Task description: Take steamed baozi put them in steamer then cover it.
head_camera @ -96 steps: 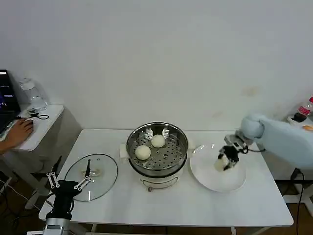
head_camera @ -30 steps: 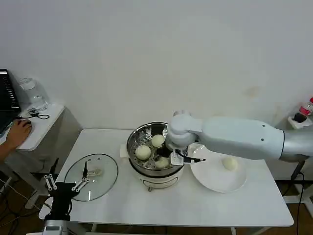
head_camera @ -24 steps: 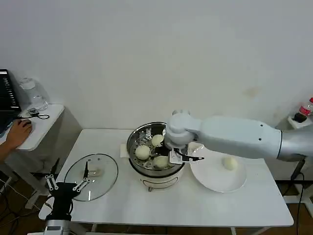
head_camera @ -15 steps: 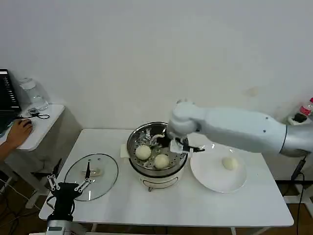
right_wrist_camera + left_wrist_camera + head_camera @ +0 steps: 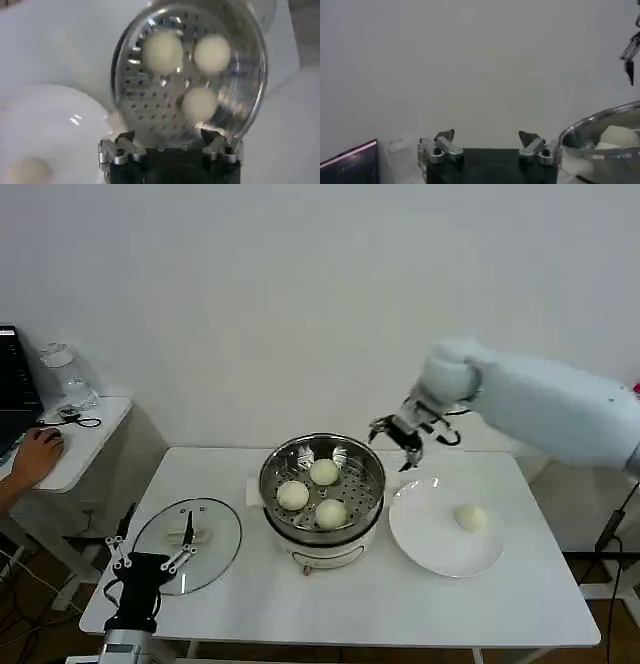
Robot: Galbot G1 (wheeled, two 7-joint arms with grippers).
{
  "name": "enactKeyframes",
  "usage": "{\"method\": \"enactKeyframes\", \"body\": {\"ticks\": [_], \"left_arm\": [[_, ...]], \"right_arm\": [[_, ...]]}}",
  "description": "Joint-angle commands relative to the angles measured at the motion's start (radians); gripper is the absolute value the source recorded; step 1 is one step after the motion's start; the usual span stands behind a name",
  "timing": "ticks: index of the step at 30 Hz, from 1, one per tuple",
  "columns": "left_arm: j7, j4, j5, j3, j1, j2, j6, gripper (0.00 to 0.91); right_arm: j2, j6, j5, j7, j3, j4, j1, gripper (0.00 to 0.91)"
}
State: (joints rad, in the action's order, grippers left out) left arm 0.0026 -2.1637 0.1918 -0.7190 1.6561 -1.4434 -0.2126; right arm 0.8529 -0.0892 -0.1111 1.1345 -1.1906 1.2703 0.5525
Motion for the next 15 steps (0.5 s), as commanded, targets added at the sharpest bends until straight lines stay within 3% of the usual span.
{"method": "enactKeyframes", "body": {"ticks": [1, 7, 15], "left_arm": [[0.006, 0.002, -0.005, 0.008, -0.001, 0.005, -0.02, 0.907], [0.006, -0.004, -0.009, 0.018, -0.003, 0.01, -0.021, 0.907], [0.009, -0.001, -0.004, 0.021, -0.002, 0.017, -0.021, 0.907]], "right_arm": [[-0.154, 0.113, -0.112, 0.042, 0.047, -0.175, -0.131, 0.907], [-0.189, 0.105, 0.001, 0.022, 0.109, -0.276, -0.253, 0.907], [-0.149, 0.096, 0.067, 0.002, 0.161, -0.37, -0.359, 0.907]]}}
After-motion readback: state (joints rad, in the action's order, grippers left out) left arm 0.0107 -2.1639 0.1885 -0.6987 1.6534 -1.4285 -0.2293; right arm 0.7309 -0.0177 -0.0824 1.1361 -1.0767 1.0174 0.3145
